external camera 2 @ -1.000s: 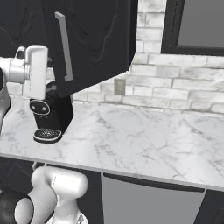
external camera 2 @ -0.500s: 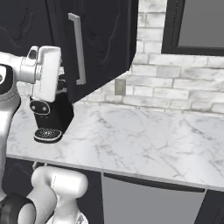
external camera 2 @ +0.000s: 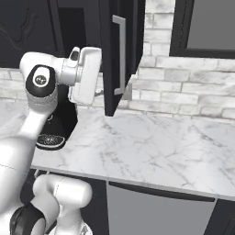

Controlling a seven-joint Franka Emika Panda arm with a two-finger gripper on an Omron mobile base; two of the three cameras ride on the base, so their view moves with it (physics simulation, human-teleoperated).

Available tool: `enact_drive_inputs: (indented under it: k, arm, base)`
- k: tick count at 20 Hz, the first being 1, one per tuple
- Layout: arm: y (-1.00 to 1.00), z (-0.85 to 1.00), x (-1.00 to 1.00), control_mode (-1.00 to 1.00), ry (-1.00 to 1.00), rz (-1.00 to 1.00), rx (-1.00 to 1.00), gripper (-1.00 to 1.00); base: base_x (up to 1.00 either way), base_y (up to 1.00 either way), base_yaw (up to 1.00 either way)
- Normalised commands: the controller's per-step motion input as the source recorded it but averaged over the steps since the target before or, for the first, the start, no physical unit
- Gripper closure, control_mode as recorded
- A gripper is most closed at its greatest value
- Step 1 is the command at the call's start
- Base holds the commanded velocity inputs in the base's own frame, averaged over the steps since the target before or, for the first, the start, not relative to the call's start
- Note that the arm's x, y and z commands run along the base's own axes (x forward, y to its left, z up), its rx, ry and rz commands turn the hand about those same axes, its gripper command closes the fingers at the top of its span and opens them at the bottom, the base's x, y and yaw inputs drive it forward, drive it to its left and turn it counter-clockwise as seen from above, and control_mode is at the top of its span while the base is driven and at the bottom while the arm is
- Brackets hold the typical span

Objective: Open the cabinet and move the ladle to the pot. Then close the cabinet.

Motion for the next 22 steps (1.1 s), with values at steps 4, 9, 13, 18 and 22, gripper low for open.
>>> enact_drive_inputs:
  k: [4, 9, 13, 18, 22]
  arm:
    - [-0.23, -0.01, 0.36, -1.00, -0.01, 0.04, 0.01, -1.00]
    - [0.14, -0.17, 0.14, -1.00, 0.11, 0.08, 0.00, -1.00]
    - [0.28, -0.08, -0.23, -1.00, -0.03, 0.03, 0.16, -1.00]
    - [0.55, 0.02, -0.10, -1.00, -0.03, 0.15, 0.23, -1.00]
    - [0.59, 0.00, 0.00, -1.00, 0.00, 0.28, 0.28, -1.00]
  base:
    - [0.00, 0.00, 0.00]
    - [0.00, 0.00, 0.00]
    - [0.00, 0.00, 0.00]
    - [0.00, 0.00, 0.00]
    - [0.00, 0.00, 0.00]
